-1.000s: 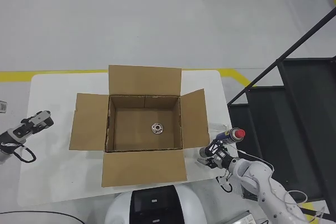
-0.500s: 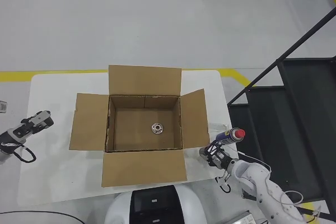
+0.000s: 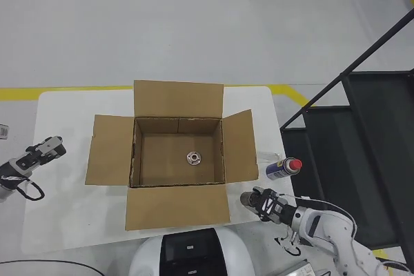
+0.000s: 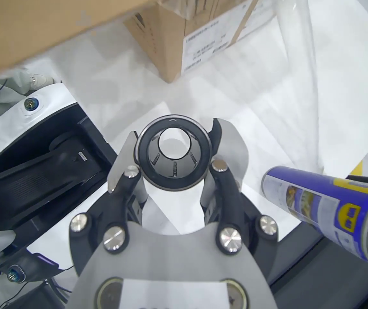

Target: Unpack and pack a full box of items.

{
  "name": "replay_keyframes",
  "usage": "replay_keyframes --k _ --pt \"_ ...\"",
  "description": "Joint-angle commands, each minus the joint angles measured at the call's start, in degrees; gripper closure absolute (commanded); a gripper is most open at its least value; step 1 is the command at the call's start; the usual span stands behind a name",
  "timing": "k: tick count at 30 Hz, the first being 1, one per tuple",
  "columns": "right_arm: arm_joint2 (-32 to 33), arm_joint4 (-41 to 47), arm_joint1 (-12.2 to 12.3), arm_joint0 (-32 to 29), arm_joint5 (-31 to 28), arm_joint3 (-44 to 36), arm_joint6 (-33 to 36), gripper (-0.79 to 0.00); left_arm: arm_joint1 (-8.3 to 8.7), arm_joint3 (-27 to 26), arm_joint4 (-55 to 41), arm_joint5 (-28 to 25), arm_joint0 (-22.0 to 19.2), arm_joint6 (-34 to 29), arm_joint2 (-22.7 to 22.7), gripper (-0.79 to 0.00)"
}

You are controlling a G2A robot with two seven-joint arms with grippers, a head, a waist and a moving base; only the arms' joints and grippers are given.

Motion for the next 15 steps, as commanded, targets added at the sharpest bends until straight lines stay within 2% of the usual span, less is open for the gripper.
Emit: replay_keyframes --k 1,6,10,15 --pt "3.0 0.6 0.3 -2.0 -2.3 -4.0 0.7 0.000 0.00 0.0 0.0 0.0 0.0 0.0 0.0 -0.785" --pt "7.2 7.4 0.5 -3.0 -2.6 -10.7 8.2 0.000 0.00 0.0 0.0 0.0 0.0 0.0 0.0 -0.785" --pt "8.2 13.8 0.9 -1.5 -6.0 -14.4 13.8 0.000 0.00 0.0 0.0 0.0 0.0 0.0 0.0 -0.785" --pt "7.8 19.7 1.3 1.0 -7.2 -17.1 19.9 0.000 0.00 0.0 0.0 0.0 0.0 0.0 0.0 -0.785"
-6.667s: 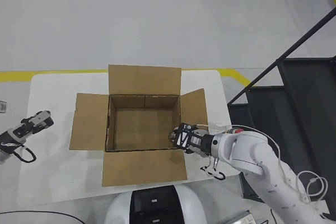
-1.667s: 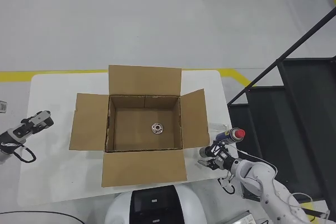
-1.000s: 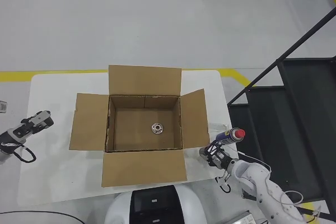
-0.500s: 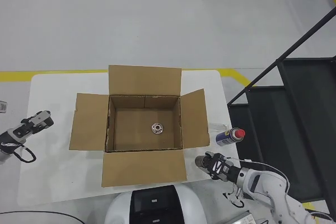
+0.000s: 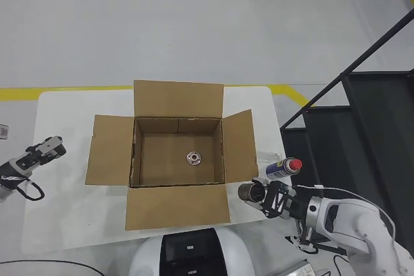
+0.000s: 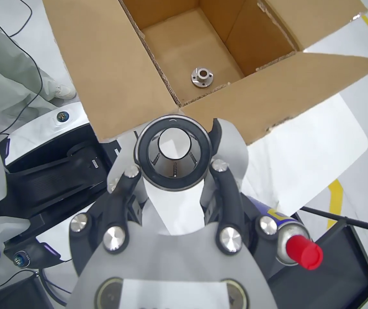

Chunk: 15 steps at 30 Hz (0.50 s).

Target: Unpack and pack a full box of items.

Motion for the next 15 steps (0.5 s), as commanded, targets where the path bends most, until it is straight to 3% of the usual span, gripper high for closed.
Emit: replay_keyframes --k 1,5,9,15 --pt "-0.6 2.6 0.1 1.3 -0.2 -0.9 2.3 0.000 0.00 0.0 0.0 0.0 0.0 0.0 0.0 -0.785" --pt "-2.5 5.2 0.2 5.0 3.0 -1.6 5.2 0.000 0.00 0.0 0.0 0.0 0.0 0.0 0.0 -0.785" --pt "-6.0 6.3 0.0 8.9 10.3 -0.7 8.6 0.000 0.00 0.0 0.0 0.0 0.0 0.0 0.0 -0.785" --pt "-9.9 7.5 0.0 13.3 13.9 -1.3 12.4 0.000 0.00 0.0 0.0 0.0 0.0 0.0 0.0 -0.785"
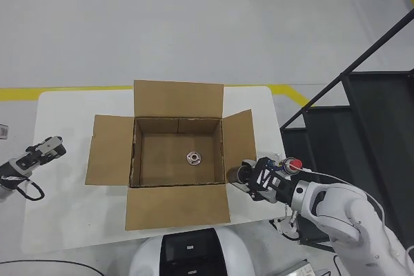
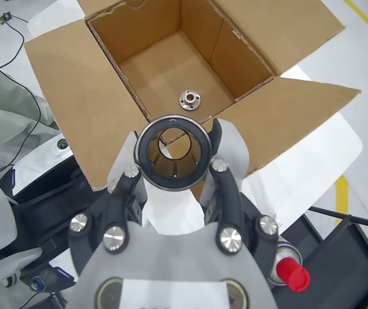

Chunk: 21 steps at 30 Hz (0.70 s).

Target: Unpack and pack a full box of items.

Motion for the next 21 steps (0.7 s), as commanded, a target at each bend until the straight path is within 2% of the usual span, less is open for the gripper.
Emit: replay_keyframes --k 1,18,21 --pt "-0.7 0.0 -0.1 0.8 1.1 -0.1 -0.1 0.000 0.00 0.0 0.0 0.0 0.0 0.0 0.0 -0.785" --pt "-0.7 -0.8 -0.1 0.6 1.4 0.6 -0.2 0.000 0.00 0.0 0.0 0.0 0.0 0.0 0.0 -0.785" --pt "-2.1 -2.1 -0.2 0.5 2.2 2.0 -2.0 0.000 0.00 0.0 0.0 0.0 0.0 0.0 0.0 -0.785"
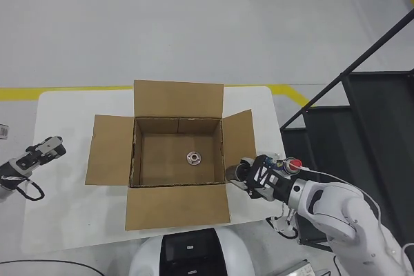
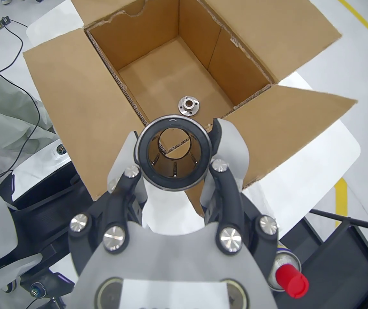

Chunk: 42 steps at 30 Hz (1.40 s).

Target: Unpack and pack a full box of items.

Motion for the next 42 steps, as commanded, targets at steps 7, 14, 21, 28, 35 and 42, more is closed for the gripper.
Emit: replay_keyframes --k 7,14,21,28,35,42 --pt "-13.7 -4.4 -1.3 13.4 3.0 5.4 -0.5 0.000 0.00 0.0 0.0 0.0 0.0 0.0 0.0 -0.785" --pt "-28.1 -3.0 -4.1 27.6 10.4 13.3 2.5 0.000 0.00 0.0 0.0 0.0 0.0 0.0 0.0 -0.785" --pt "-36.3 -6.2 -6.5 36.1 14.4 19.5 0.8 0.000 0.00 0.0 0.0 0.0 0.0 0.0 0.0 -0.785" --pt "-37.1 -6.8 -6.8 36.9 14.0 20.0 0.1 0.000 0.00 0.0 0.0 0.0 0.0 0.0 0.0 -0.785" --pt "-37.1 -6.8 -6.8 36.9 14.0 20.0 0.1 0.000 0.00 0.0 0.0 0.0 0.0 0.0 0.0 -0.785" --pt "-39.8 -6.7 -7.9 40.3 13.0 23.9 -0.4 0.000 0.00 0.0 0.0 0.0 0.0 0.0 0.0 -0.785"
